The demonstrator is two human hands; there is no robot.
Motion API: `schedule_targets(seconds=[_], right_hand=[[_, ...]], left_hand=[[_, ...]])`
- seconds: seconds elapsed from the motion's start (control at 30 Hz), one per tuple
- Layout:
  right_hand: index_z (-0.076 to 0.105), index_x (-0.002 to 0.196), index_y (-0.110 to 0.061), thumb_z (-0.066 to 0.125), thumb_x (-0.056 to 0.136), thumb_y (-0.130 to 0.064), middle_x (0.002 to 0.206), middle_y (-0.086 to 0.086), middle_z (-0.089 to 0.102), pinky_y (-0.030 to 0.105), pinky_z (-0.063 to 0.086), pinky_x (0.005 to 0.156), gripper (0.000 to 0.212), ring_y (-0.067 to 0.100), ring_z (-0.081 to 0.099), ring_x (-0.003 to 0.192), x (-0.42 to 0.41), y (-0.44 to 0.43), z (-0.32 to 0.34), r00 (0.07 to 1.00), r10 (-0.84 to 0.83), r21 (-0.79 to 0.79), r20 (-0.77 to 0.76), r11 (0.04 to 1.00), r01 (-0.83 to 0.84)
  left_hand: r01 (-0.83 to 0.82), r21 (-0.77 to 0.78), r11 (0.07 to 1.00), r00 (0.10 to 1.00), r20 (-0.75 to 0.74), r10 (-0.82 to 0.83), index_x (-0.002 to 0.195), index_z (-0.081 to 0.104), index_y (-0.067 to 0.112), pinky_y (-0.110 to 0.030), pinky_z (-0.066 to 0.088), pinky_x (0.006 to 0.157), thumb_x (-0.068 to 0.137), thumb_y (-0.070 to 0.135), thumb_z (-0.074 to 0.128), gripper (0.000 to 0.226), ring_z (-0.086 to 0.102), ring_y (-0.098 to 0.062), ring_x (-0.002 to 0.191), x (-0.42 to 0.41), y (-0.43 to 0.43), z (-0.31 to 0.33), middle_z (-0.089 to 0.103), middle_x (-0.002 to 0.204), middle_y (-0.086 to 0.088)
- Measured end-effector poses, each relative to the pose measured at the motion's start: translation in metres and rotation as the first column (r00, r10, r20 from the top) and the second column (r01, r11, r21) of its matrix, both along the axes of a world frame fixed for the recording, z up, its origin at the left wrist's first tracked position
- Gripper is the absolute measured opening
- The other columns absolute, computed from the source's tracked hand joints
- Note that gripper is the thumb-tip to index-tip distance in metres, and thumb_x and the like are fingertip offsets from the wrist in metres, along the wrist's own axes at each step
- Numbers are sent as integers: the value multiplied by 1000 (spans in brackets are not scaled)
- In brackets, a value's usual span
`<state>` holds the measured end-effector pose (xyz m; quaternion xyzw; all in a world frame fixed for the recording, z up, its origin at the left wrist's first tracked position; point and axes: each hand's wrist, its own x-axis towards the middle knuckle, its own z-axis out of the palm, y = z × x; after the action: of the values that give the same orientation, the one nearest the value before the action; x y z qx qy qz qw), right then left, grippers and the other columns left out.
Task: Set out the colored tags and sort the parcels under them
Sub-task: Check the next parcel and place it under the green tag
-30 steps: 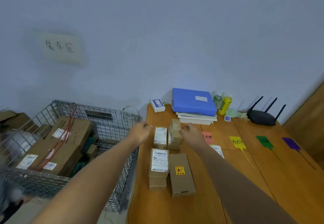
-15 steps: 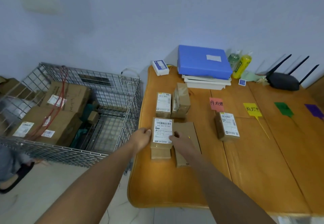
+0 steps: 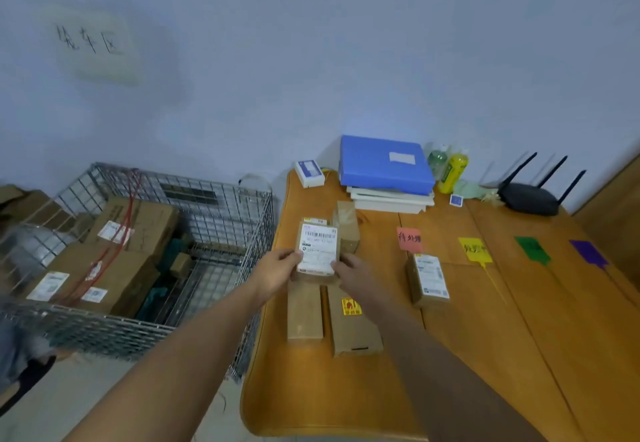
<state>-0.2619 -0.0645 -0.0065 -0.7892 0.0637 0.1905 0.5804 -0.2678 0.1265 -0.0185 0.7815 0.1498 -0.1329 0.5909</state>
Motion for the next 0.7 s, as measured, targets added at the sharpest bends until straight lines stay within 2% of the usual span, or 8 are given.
schedule_targets(seconds=[0.1,0.23,0.3,0.4,0.47,0.57,0.7], right_hand=[[64,125,-30,55,101,-21,116,-10,72,31,57,91,27,9,68,106,1,-8,62,995,6,84,98,996,-14],[59,136,-15,60,98,-18,127,-1,69,39,50,106,38,17,65,116,13,-18,155,963,15,69,271,997,-35],[59,137,-17,61,97,-20,129,-1,68,35,52,101,40,15,65,116,14,-21,198,938,13,65,346,997,-38],[59,136,-18,57,99,-19,129,-1,67,30,53,93,37,14,64,111,4,-25,251,894,-8,62,449,998,-22],[59,137,-18,56,100,-18,129,0,67,35,53,96,37,15,64,110,-4,-28,274,871,-6,56,492,998,-25],[58,137,-24,61,98,-23,133,-3,64,40,51,103,40,16,59,121,-12,-31,296,834,24,18,552,999,-41],[57,139,-26,64,96,-26,138,-5,61,44,49,107,44,17,56,125,-18,-36,315,788,46,-18,614,999,-44]], left_hand=[[-24,-83,996,990,136,35,153,44,20,-23,53,80,99,20,67,58,69,-16,104,-6,-4,65,70,119,-4],[-34,-166,986,948,306,84,148,51,18,-27,55,83,97,12,69,54,71,-24,104,-12,-11,168,72,114,-6],[-29,-174,984,920,381,94,144,55,23,-24,54,80,96,15,71,51,71,-19,102,-13,-13,210,73,111,-2],[-19,-160,987,880,466,92,145,55,27,-30,54,87,96,19,72,52,70,-20,107,-18,-17,258,73,112,0],[-17,-151,988,859,504,92,144,55,28,-37,53,96,96,19,72,51,68,-22,111,-23,-19,280,72,112,1],[-13,-140,990,834,545,88,143,56,29,-45,51,107,96,18,71,50,65,-26,116,-30,-20,302,70,118,-2],[3,-163,987,814,573,92,145,54,29,-43,51,104,96,19,71,53,63,-26,117,-36,-21,316,69,115,-2]])
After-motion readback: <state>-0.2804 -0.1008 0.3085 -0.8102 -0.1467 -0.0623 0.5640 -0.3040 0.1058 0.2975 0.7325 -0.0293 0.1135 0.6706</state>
